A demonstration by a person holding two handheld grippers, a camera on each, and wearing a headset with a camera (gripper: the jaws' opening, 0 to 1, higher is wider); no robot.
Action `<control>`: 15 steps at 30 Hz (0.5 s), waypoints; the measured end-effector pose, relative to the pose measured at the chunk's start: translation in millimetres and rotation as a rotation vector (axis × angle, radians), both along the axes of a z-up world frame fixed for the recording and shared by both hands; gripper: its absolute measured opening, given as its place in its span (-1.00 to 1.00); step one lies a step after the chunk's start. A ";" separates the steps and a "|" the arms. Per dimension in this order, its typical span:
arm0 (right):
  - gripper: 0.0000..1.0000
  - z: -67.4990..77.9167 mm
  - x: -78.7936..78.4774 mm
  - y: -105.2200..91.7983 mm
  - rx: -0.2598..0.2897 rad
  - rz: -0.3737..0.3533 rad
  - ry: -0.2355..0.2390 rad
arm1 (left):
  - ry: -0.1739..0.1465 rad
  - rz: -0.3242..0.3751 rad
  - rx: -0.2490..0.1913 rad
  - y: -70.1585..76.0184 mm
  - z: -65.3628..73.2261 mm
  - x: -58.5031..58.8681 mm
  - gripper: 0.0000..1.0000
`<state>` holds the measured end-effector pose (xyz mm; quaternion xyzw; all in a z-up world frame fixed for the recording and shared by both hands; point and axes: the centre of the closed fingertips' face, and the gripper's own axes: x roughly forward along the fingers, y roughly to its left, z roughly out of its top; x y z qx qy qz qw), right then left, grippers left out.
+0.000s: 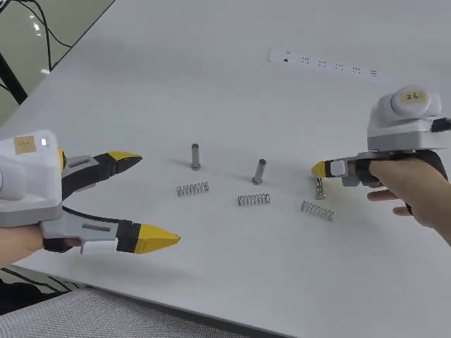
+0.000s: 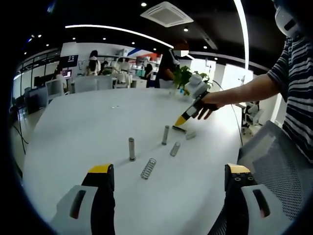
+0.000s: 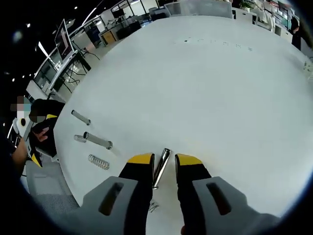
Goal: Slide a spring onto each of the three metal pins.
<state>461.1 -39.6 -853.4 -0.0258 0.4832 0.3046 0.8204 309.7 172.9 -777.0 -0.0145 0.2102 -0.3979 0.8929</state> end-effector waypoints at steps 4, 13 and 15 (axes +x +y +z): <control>-0.65 -3.7 -1.8 2.3 -0.019 0.012 0.000 | 0.004 0.002 0.000 1.2 -1.9 -1.6 0.84; -0.75 -8.9 1.9 1.7 -0.077 0.005 -0.009 | 0.005 -0.002 -0.003 -1.0 -3.0 -2.2 0.84; -0.75 -9.1 1.9 1.8 -0.079 0.002 -0.005 | 0.006 -0.004 -0.003 -1.5 -3.3 -2.2 0.84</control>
